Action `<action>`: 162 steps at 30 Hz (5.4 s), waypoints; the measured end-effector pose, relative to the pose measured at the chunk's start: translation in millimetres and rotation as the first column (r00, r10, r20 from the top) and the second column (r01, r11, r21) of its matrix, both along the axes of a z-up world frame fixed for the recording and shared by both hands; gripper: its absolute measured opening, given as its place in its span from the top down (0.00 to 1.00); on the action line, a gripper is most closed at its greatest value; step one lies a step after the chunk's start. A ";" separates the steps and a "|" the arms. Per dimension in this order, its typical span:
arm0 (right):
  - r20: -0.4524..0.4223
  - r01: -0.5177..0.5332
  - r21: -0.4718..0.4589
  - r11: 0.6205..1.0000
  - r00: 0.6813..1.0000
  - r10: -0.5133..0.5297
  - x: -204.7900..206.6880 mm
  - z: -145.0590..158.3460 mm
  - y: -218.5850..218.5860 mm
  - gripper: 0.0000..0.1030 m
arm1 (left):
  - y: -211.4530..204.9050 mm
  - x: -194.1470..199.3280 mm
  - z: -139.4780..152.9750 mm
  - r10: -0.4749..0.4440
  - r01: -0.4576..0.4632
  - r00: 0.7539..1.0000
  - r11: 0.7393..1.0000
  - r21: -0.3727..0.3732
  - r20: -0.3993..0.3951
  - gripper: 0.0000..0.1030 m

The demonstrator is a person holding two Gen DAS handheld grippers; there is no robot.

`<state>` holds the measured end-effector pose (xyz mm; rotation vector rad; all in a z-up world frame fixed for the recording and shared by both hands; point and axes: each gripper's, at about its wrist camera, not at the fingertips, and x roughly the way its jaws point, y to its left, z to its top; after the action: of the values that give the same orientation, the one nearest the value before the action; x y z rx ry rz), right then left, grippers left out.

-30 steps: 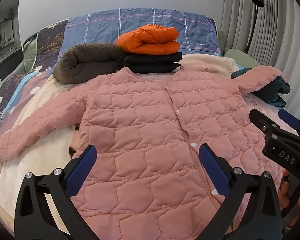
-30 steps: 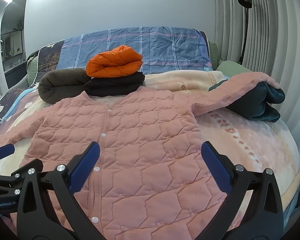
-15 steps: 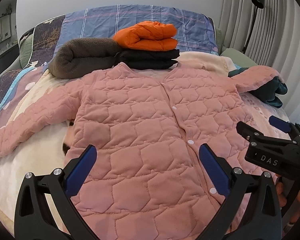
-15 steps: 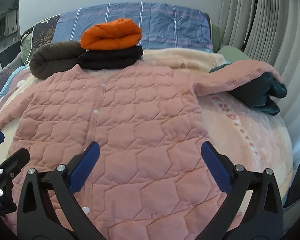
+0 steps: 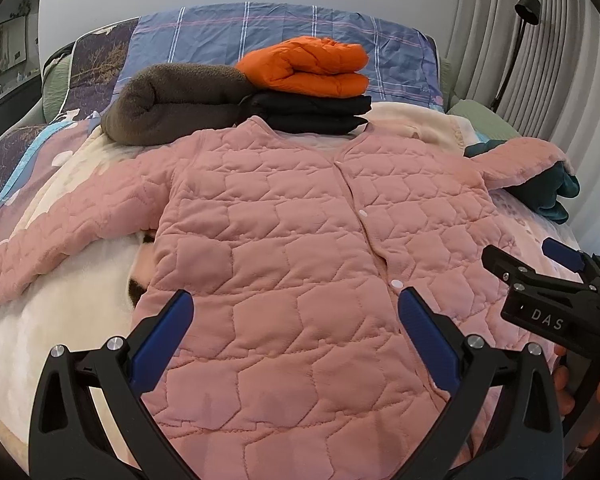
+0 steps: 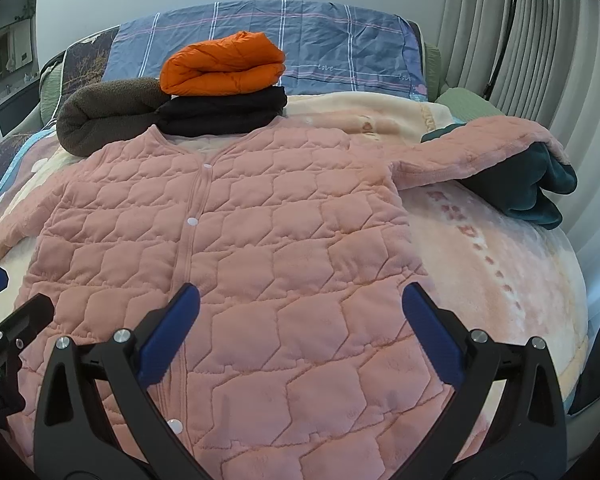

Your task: Fold large clothes

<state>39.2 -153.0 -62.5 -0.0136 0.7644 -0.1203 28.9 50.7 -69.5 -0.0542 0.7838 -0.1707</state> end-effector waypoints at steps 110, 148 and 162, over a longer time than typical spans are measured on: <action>-0.133 -0.111 0.517 0.849 0.969 0.208 235.1 -54.1 -70.4 0.48 | 109.9 157.3 -39.3 0.104 -0.091 0.991 0.983 0.157 -0.080 0.21; -0.084 -0.190 0.116 0.975 0.976 0.200 197.4 -68.5 -37.2 0.57 | 48.5 197.3 -65.6 -0.005 0.007 1.000 0.976 0.219 -0.010 0.76; 0.178 -0.017 0.252 0.968 0.984 -0.030 134.1 41.6 -162.7 0.47 | 18.8 188.0 -15.8 -0.105 0.090 0.991 0.984 0.155 0.088 0.60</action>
<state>173.3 -315.6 -21.0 0.2395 0.5937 -0.0289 216.8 69.6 -85.3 0.1350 0.7017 -0.2052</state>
